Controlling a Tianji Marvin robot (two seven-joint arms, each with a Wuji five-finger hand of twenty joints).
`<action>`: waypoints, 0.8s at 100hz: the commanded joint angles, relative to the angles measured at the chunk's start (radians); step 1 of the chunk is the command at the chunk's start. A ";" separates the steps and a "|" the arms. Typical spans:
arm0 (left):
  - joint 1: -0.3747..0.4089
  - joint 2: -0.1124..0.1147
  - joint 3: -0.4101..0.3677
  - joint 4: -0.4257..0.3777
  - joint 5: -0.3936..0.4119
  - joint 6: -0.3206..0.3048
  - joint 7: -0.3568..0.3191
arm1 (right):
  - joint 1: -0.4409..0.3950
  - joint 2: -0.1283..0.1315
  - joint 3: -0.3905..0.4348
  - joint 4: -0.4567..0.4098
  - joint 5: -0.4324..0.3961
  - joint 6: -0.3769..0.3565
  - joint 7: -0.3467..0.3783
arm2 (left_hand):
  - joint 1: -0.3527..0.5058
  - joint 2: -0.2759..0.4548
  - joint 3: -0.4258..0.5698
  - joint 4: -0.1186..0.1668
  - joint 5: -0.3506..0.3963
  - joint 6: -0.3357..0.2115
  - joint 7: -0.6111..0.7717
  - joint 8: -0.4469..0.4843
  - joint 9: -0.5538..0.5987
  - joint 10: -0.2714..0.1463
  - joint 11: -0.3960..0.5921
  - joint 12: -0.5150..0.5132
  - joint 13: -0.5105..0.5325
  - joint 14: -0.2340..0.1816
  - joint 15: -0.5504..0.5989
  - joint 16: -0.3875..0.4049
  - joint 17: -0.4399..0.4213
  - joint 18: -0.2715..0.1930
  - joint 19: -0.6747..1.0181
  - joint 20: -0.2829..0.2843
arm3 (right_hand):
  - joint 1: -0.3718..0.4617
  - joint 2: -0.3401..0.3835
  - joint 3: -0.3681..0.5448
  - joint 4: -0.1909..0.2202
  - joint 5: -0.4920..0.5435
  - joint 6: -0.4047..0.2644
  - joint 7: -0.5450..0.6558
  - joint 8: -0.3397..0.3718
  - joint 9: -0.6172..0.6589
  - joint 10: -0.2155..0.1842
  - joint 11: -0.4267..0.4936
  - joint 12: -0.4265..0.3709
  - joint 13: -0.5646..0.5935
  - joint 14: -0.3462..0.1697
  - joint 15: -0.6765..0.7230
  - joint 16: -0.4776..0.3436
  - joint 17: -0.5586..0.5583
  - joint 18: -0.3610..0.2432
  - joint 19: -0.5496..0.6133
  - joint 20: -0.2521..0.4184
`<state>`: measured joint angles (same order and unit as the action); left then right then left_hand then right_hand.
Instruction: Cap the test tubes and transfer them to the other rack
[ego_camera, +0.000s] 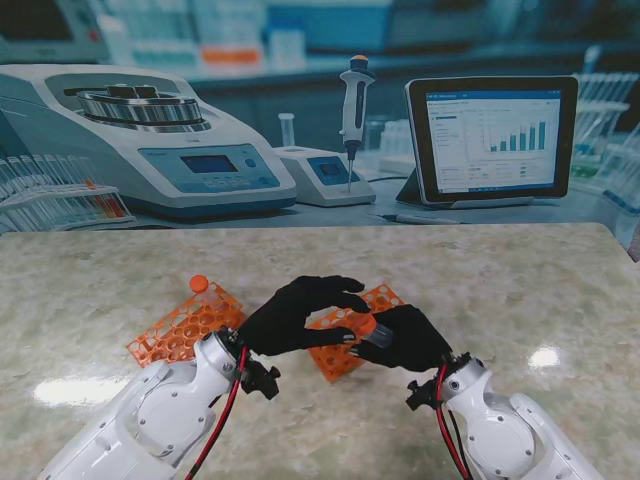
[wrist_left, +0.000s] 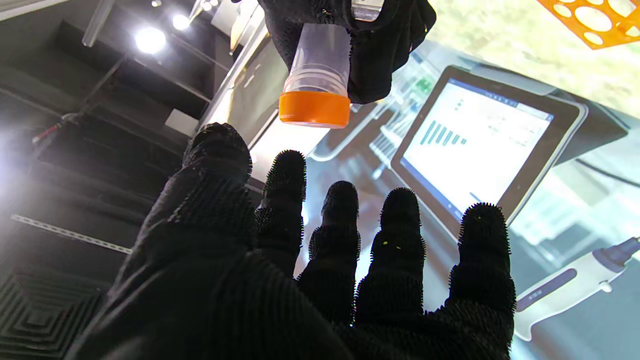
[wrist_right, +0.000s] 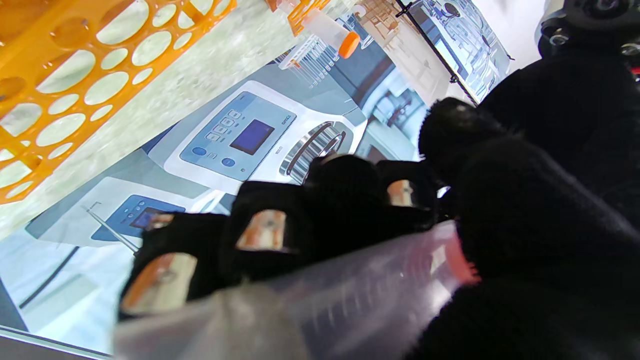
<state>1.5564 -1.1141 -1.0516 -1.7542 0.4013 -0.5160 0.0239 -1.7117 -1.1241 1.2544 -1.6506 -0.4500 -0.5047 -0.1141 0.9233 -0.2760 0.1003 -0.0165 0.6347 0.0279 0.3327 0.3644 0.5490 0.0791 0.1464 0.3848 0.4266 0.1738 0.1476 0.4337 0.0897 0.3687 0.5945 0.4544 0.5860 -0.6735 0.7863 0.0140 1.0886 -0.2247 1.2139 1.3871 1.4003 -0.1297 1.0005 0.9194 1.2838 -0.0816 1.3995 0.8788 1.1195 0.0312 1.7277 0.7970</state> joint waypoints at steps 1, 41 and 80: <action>-0.007 -0.001 0.003 0.012 0.000 0.009 -0.010 | -0.009 -0.003 -0.001 -0.007 -0.002 -0.001 0.002 | -0.032 -0.008 -0.027 -0.006 -0.027 0.018 -0.029 -0.015 -0.034 -0.021 -0.015 -0.025 -0.037 0.010 -0.030 -0.026 -0.023 0.018 -0.054 -0.047 | 0.049 0.027 -0.010 -0.018 0.011 -0.032 0.057 0.030 0.040 -0.004 0.000 0.015 0.038 -0.090 0.210 0.072 0.081 -0.086 0.278 0.038; -0.042 0.004 0.032 0.052 -0.059 0.024 -0.058 | -0.013 -0.003 0.002 -0.010 -0.005 0.001 0.001 | -0.086 -0.021 -0.064 -0.016 -0.038 0.053 -0.082 -0.036 -0.067 -0.012 -0.035 -0.062 -0.068 0.018 -0.046 -0.074 -0.015 0.030 -0.079 -0.073 | 0.048 0.027 -0.010 -0.019 0.010 -0.032 0.057 0.030 0.040 -0.004 0.000 0.014 0.038 -0.090 0.210 0.072 0.081 -0.086 0.278 0.038; -0.062 0.003 0.054 0.077 -0.061 0.028 -0.062 | -0.012 -0.002 0.000 -0.009 -0.003 0.002 0.003 | -0.059 -0.032 -0.051 -0.013 -0.013 0.060 -0.075 -0.025 -0.052 -0.009 -0.031 -0.065 -0.056 0.001 -0.036 -0.077 0.006 0.028 -0.062 -0.068 | 0.049 0.028 -0.010 -0.019 0.011 -0.032 0.057 0.030 0.040 -0.004 0.000 0.014 0.038 -0.090 0.210 0.072 0.081 -0.086 0.278 0.038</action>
<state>1.5018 -1.1105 -1.0053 -1.6849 0.3446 -0.4945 -0.0343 -1.7175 -1.1238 1.2582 -1.6552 -0.4546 -0.5051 -0.1143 0.8624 -0.2975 0.0601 -0.0167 0.6072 0.0793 0.2717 0.3275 0.5113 0.0791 0.1251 0.3444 0.3924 0.1855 0.1185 0.3726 0.0919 0.3833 0.5547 0.4155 0.5860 -0.6735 0.7863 0.0140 1.0886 -0.2247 1.2139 1.3870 1.4003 -0.1297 1.0005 0.9194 1.2838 -0.0816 1.3995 0.8788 1.1195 0.0313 1.7277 0.7970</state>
